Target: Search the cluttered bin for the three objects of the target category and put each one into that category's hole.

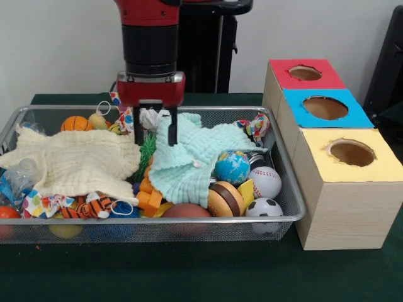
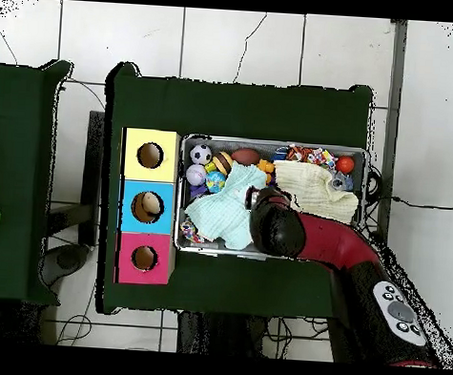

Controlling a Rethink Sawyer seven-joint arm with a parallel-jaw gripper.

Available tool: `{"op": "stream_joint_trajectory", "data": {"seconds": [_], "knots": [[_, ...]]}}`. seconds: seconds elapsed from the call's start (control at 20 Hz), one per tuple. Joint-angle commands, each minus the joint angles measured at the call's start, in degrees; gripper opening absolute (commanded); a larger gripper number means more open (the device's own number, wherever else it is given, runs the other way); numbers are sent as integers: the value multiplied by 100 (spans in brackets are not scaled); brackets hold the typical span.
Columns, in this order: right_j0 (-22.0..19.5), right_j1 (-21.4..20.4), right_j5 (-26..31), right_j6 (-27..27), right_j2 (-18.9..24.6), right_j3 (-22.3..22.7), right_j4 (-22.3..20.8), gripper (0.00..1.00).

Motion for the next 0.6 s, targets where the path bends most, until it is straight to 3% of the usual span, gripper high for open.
{"op": "stream_joint_trajectory", "data": {"seconds": [0.05,0.4,0.6], "knots": [[-248,125,897,-163,538,-486,-28,100],[-27,440,568,170,486,-481,-66,100],[153,425,744,172,140,-505,-188,100]]}}
